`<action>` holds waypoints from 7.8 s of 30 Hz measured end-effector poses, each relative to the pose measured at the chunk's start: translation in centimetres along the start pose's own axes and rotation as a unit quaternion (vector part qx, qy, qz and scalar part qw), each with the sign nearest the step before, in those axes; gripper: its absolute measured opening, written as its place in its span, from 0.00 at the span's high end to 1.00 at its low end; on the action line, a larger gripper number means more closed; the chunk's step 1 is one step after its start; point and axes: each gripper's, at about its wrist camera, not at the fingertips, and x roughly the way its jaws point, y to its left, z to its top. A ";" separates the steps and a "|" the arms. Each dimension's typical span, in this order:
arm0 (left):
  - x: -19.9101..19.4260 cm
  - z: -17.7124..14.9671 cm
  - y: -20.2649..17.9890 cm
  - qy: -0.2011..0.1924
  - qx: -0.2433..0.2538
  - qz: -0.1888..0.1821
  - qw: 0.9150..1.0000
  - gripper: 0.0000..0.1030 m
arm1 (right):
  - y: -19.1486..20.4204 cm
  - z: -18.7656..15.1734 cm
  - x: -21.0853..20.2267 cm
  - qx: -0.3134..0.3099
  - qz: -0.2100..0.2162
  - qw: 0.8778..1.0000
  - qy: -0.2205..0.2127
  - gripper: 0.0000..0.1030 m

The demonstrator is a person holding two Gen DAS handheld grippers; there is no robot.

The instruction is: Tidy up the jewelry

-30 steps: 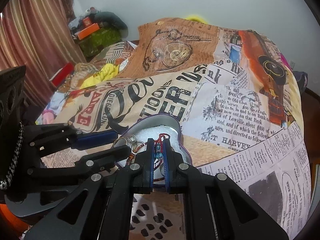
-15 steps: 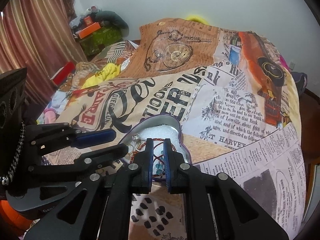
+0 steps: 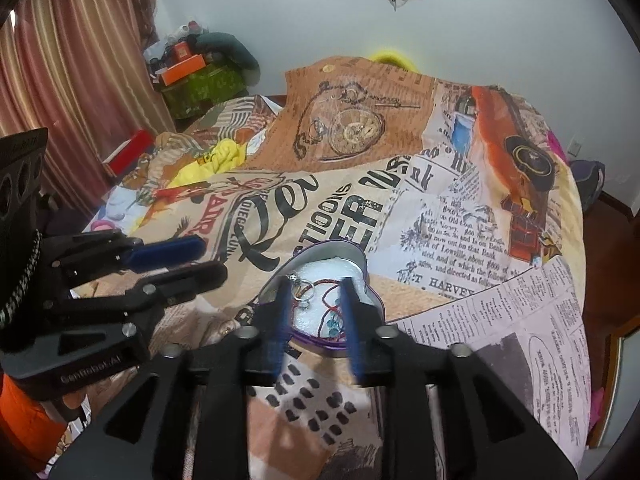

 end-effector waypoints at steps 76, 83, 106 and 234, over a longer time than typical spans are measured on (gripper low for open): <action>5.7 -5.9 1.0 0.084 -0.008 0.005 0.996 0.69 | 1.3 -3.9 1.8 -0.011 -0.011 0.999 0.032 0.91; 4.8 -5.8 1.3 0.072 -0.015 0.001 0.997 0.81 | 1.3 -3.7 1.5 -0.012 -0.013 1.000 0.025 0.91; 0.2 -1.9 0.4 -0.003 0.014 0.014 1.000 0.81 | 0.6 -0.8 -2.6 0.001 -0.031 0.998 -0.046 0.91; -23.8 -3.0 -6.5 -0.333 0.013 0.087 0.939 0.01 | 9.3 -5.7 -23.9 0.020 -0.188 0.915 -0.355 0.05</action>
